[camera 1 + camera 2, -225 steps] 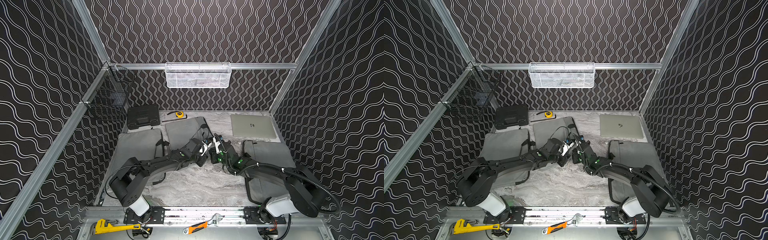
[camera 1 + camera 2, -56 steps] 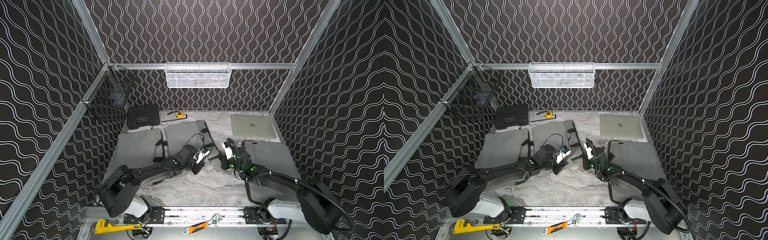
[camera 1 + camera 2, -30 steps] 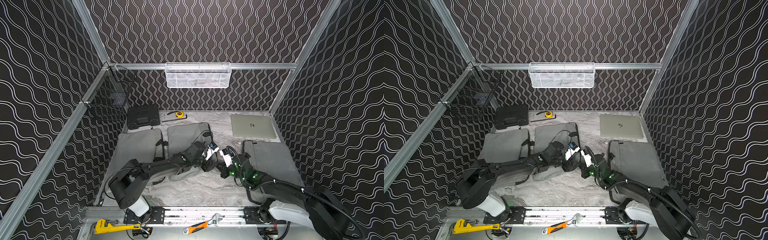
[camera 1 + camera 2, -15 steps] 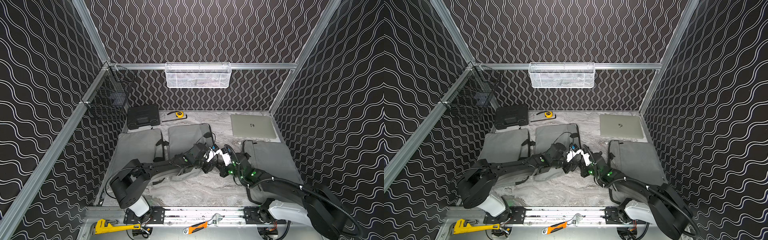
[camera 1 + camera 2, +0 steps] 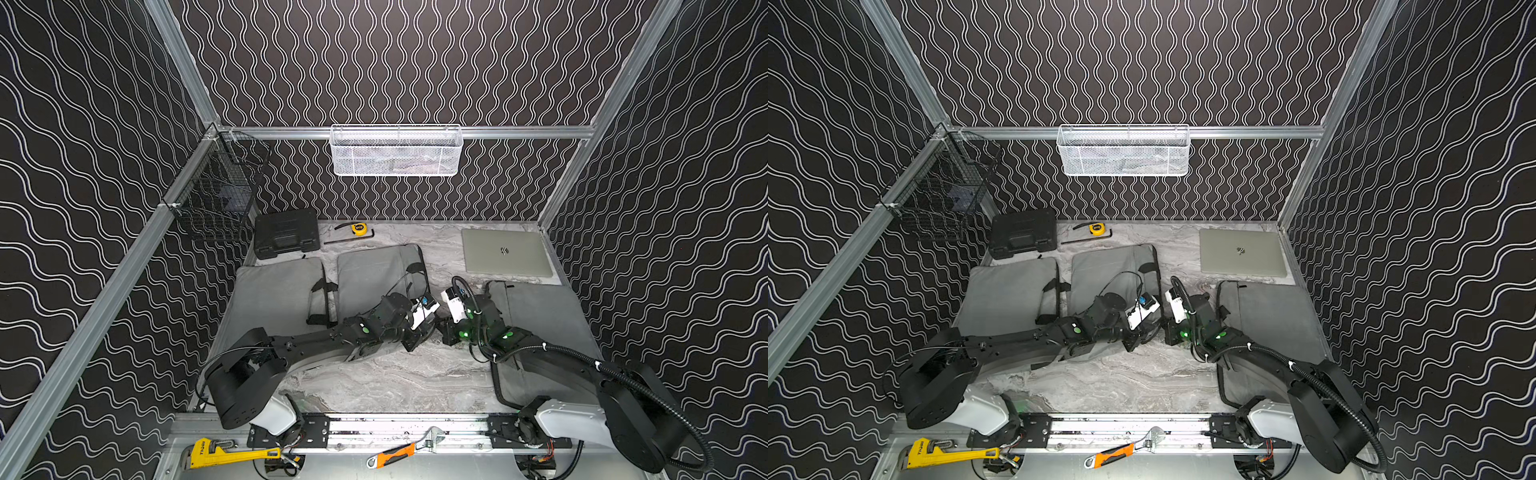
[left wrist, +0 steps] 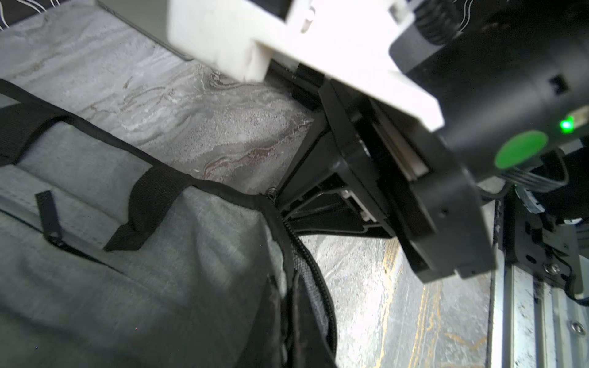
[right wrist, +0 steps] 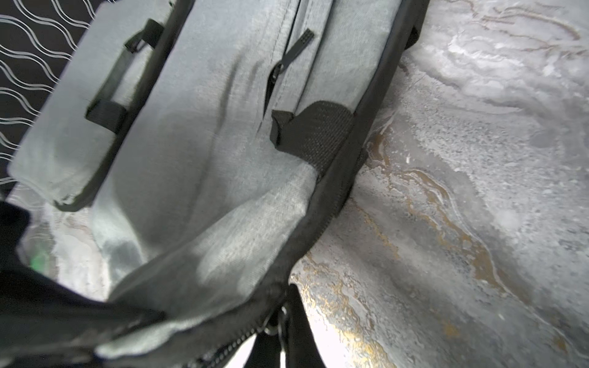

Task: Open the zippered laptop bag and take out the laptop
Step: Unzip the zipper on the zippered laptop bag.

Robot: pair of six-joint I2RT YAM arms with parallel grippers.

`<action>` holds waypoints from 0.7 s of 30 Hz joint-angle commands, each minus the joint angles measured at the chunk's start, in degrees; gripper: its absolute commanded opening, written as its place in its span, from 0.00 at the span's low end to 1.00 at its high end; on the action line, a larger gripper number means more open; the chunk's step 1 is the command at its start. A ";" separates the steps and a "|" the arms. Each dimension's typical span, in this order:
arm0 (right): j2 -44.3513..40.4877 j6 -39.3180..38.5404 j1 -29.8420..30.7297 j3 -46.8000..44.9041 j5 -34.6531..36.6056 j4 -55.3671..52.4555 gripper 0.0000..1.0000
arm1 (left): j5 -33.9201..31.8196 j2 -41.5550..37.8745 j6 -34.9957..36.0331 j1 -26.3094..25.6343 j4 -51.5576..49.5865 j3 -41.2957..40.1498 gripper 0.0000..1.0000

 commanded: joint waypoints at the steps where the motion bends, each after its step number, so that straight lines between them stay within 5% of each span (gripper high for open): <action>1: 0.15 0.51 -3.35 0.76 10.66 -0.68 0.00 | 4.17 -0.73 1.34 -0.88 -5.44 -0.81 0.00; 12: 2.48 -1.61 -10.32 5.06 4.09 0.89 0.00 | 2.76 -4.04 4.71 -4.40 -8.36 0.67 0.00; 21: -5.58 -5.23 -10.18 -0.85 -6.60 6.20 0.00 | -0.09 -3.25 6.29 -4.80 -8.73 0.35 0.00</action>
